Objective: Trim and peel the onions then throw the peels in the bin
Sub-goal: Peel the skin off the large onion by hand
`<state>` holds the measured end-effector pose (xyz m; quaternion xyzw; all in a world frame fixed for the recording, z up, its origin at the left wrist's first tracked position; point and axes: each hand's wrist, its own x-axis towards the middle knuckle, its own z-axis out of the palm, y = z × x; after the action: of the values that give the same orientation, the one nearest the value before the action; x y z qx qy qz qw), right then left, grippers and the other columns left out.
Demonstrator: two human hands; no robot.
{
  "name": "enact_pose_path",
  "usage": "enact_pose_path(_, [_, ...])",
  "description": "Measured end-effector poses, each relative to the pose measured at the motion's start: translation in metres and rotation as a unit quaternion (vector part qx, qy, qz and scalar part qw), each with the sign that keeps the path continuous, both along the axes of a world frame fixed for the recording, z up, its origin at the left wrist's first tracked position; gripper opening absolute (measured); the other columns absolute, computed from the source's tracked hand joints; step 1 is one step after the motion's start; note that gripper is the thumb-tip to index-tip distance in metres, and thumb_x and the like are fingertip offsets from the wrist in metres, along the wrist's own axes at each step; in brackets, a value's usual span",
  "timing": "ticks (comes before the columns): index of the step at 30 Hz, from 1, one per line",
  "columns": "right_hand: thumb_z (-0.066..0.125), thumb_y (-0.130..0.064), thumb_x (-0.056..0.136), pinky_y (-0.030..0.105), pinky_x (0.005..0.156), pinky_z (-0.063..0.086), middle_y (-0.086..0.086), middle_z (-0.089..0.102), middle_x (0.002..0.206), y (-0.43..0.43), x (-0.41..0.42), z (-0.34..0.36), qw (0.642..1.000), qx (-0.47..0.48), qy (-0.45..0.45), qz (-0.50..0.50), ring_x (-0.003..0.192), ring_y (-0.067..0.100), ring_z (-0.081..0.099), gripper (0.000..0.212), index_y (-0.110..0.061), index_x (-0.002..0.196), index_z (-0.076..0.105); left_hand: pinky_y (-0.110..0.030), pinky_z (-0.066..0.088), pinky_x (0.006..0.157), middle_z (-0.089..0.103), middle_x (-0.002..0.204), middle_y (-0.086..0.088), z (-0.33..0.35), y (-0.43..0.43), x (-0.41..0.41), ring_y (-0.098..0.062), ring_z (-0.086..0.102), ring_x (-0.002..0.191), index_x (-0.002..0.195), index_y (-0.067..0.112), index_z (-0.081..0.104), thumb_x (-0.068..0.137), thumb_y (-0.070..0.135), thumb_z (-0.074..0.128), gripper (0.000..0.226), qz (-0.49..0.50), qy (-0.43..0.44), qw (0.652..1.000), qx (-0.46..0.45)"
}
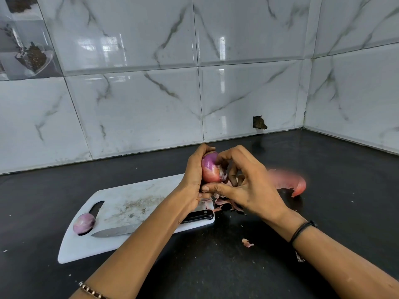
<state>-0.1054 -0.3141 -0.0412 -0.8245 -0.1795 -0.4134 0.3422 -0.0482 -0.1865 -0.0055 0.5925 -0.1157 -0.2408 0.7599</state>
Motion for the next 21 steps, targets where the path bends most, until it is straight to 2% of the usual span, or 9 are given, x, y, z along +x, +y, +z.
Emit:
enact_pose_path(2, [0.089, -0.041, 0.073, 0.014, 0.071, 0.043, -0.008, 0.056, 0.100, 0.000, 0.000, -0.001, 1.000, 0.004, 0.008, 0.004, 0.081, 0.008, 0.054, 0.044, -0.019, 0.104, 0.065, -0.010, 0.026, 0.030, 0.053, 0.056, -0.008, -0.002, 0.000, 0.002, -0.010, 0.037, 0.026, 0.072, 0.011, 0.056, 0.097, 0.044, 0.051, 0.041, 0.000, 0.005, 1.000, 0.004])
enact_pose_path(5, [0.088, -0.034, 0.078, 0.016, 0.065, 0.042, -0.007, 0.054, 0.093, 0.001, 0.000, -0.003, 0.999, 0.015, 0.027, 0.026, 0.076, 0.011, 0.053, 0.028, -0.021, 0.085, 0.065, -0.010, 0.019, 0.032, 0.048, 0.051, -0.006, -0.003, -0.001, 0.005, -0.008, 0.027, 0.026, 0.067, 0.012, 0.054, 0.094, 0.047, 0.052, 0.045, -0.003, 0.005, 1.000, 0.019])
enact_pose_path(8, [0.089, -0.034, 0.076, 0.015, 0.062, 0.041, -0.006, 0.053, 0.089, 0.002, 0.001, -0.003, 0.999, 0.035, 0.033, 0.024, 0.070, 0.010, 0.051, 0.031, -0.021, 0.078, 0.062, -0.011, 0.020, 0.033, 0.048, 0.052, -0.006, -0.002, -0.001, 0.005, -0.009, 0.028, 0.028, 0.067, 0.013, 0.056, 0.095, 0.046, 0.052, 0.043, 0.010, 0.001, 1.000, 0.016])
enact_pose_path(13, [0.089, -0.046, 0.071, 0.015, 0.062, 0.041, -0.013, 0.054, 0.087, 0.003, -0.001, -0.002, 0.999, 0.036, 0.034, -0.012, 0.066, 0.014, 0.051, 0.047, -0.024, 0.096, 0.057, -0.011, 0.028, 0.032, 0.057, 0.052, -0.007, -0.001, -0.001, 0.004, -0.014, 0.045, 0.034, 0.072, 0.011, 0.060, 0.097, 0.044, 0.051, 0.042, 0.008, -0.005, 1.000, 0.008])
enact_pose_path(16, [0.090, -0.046, 0.070, 0.014, 0.064, 0.043, -0.013, 0.058, 0.096, 0.002, 0.000, -0.002, 0.999, 0.037, 0.032, -0.012, 0.066, 0.013, 0.052, 0.053, -0.028, 0.107, 0.056, -0.012, 0.023, 0.033, 0.059, 0.054, -0.007, -0.004, 0.001, 0.007, -0.014, 0.040, 0.038, 0.071, 0.011, 0.059, 0.096, 0.049, 0.049, 0.047, -0.007, -0.015, 0.999, 0.031])
enact_pose_path(19, [0.091, -0.040, 0.072, 0.017, 0.065, 0.045, -0.011, 0.060, 0.102, -0.001, 0.002, -0.003, 0.998, 0.042, 0.029, -0.021, 0.065, 0.014, 0.053, 0.054, -0.027, 0.112, 0.057, -0.012, 0.026, 0.030, 0.064, 0.062, -0.011, -0.006, 0.000, 0.011, -0.012, 0.042, 0.032, 0.088, 0.009, 0.060, 0.099, 0.051, 0.045, 0.046, -0.001, -0.029, 0.999, 0.028])
enact_pose_path(21, [0.091, -0.035, 0.073, 0.020, 0.065, 0.047, -0.012, 0.060, 0.105, -0.002, 0.003, -0.002, 0.998, 0.040, 0.025, -0.031, 0.066, 0.015, 0.055, 0.053, -0.027, 0.113, 0.058, -0.014, 0.031, 0.031, 0.070, 0.074, -0.012, -0.008, -0.003, 0.014, -0.015, 0.052, 0.042, 0.099, 0.011, 0.063, 0.100, 0.051, 0.045, 0.044, 0.009, -0.044, 0.999, 0.015])
